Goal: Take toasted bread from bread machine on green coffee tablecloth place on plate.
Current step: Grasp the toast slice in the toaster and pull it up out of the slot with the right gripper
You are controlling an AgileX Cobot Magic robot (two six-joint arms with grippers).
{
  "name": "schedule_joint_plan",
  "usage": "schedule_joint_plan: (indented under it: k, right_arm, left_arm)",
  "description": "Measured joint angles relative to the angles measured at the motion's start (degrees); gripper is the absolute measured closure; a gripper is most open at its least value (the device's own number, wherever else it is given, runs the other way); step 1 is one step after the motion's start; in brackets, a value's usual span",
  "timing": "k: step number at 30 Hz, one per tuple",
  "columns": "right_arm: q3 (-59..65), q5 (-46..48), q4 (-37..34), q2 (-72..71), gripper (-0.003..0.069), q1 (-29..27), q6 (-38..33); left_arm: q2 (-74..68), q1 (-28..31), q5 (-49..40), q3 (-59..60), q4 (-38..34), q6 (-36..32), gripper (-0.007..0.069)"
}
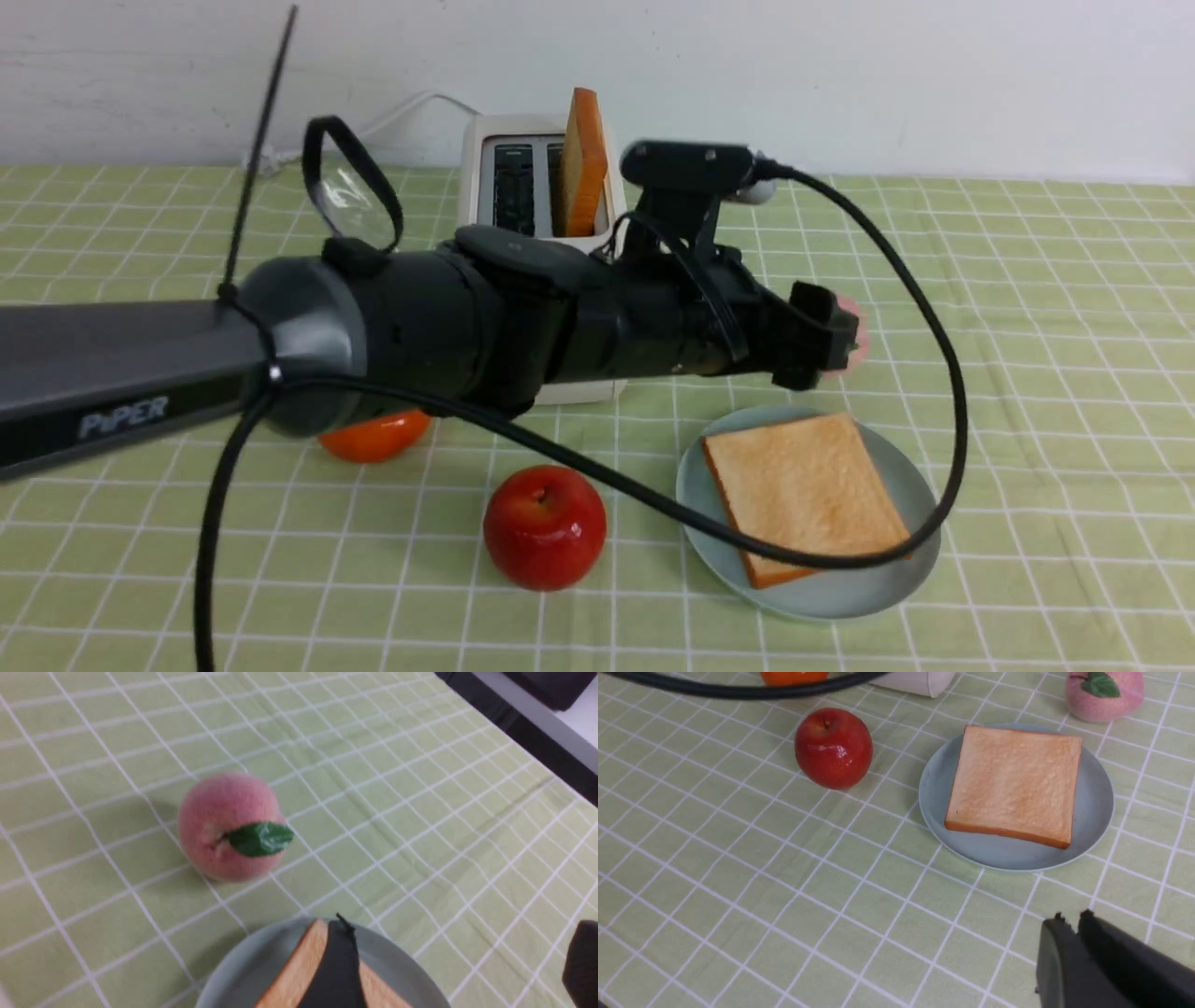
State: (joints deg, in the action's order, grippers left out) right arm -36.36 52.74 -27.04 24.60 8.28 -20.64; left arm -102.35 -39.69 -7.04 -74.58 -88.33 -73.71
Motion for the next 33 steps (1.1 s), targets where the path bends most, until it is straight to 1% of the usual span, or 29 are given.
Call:
schedule_joint_plan:
  k: [2, 4, 5, 6, 7, 9, 10, 11, 12, 13, 14, 16, 17, 18, 22, 23, 25, 28, 30, 31, 32, 33]
  right_arm:
    - [0.0, -0.1, -0.1, 0.0, 0.0603, 0.0, 0.0]
    - [0.0, -0.2, -0.3, 0.0, 0.0603, 0.0, 0.0]
    - [0.0, -0.2, -0.4, 0.0, 0.0603, 0.0, 0.0]
    - [0.0, -0.2, -0.4, 0.0, 0.0606, 0.0, 0.0]
    - [0.0, -0.3, -0.4, 0.0, 0.0608, 0.0, 0.0]
    - [0.0, -0.4, -0.4, 0.3, 0.0617, 0.0, 0.0]
    - [0.0, -0.4, -0.4, 0.5, 0.0621, 0.0, 0.0]
    - [0.0, -0.5, -0.4, 0.9, 0.0627, 0.0, 0.0]
    - [0.0, -0.5, -0.4, 1.0, 0.0629, 0.0, 0.0]
    - [-0.1, -0.6, -0.4, 1.7, 0.0637, 0.0, 0.0]
    - [-0.4, -0.7, -0.4, 2.2, 0.0643, 0.0, 0.0]
    - [-1.0, -1.2, -0.5, 3.5, 0.065, 0.0, 0.0]
    - [-1.4, -1.6, -0.6, 4.5, 0.0653, 0.0, 0.0]
    - [-1.6, -1.7, -0.6, 4.9, 0.0655, 0.0, 0.0]
    - [-5.1, -3.5, -1.3, 12.1, 0.0657, 0.0, -2.0]
    - [-5.3, -3.5, -1.4, 12.5, 0.0657, 0.0, -2.1]
    - [-8.3, -3.8, -2.8, 18.3, 0.0657, 0.0, -3.7]
    - [-12.2, -4.3, -5.5, 25.2, 0.0657, 0.2, -5.6]
    - [-13.9, -5.2, -6.6, 28.7, 0.0657, 0.8, -6.8]
    - [-16.3, -6.8, -7.6, 32.6, 0.0657, 2.3, -7.8]
    - [-16.6, -7.0, -7.7, 33.1, 0.0657, 2.5, -8.0]
    - [-19.2, -8.8, -8.0, 36.4, 0.0657, 4.6, -8.3]
  left_arm:
    - [2.2, 0.0, 0.3, 0.0, 0.0, -0.7, 0.0056]
    - [5.7, 0.0, 0.4, 0.3, 0.0, -1.0, 0.0101]
    - [5.7, 0.0, 0.4, 0.3, 0.0, -1.0, 0.0101]
    - [8.4, 0.0, 0.5, 1.0, 0.0, -1.1, 0.0166]
    - [10.7, 0.0, 0.8, 1.9, 0.0, -1.1, 0.0209]
    - [16.9, 0.0, 3.0, 5.6, -0.1, -1.2, 0.0377]
    - [19.2, 0.0, 4.1, 7.3, -0.2, -1.2, 0.044]
    - [22.6, 0.0, 6.1, 10.1, -0.2, -1.2, 0.0533]
    - [23.2, 0.0, 7.0, 10.6, -0.2, -1.3, 0.0561]
    - [27.5, 0.0, 9.0, 14.8, -0.4, -1.4, 0.0625]
    - [30.5, 0.0, 10.1, 17.0, -0.5, -1.6, 0.0638]
    - [37.0, 0.0, 11.9, 23.2, -1.4, -1.6, 0.0638]
    - [40.4, 0.0, 12.1, 25.4, -1.8, -1.6, 0.0638]
    - [40.4, 0.0, 12.1, 26.0, -1.8, -1.6, 0.0638]
    - [58.5, 0.0, 12.1, 38.5, -3.2, -1.6, 0.0638]
    - [59.3, 0.0, 12.1, 38.5, -3.2, -1.6, 0.0638]
    - [69.6, 0.0, 12.7, 45.7, -4.0, -1.6, 0.0638]
    - [80.2, 0.0, 13.7, 52.0, -4.5, -1.6, 0.0638]
    - [84.1, 0.0, 14.3, 54.2, -4.7, -1.6, 0.0638]
    - [88.2, 0.0, 15.7, 56.8, -5.1, -1.6, 0.0638]
    - [88.7, 0.0, 15.7, 57.0, -5.2, -1.6, 0.0638]
    - [91.1, 0.0, 17.0, 58.8, -5.4, -1.6, 0.0638]
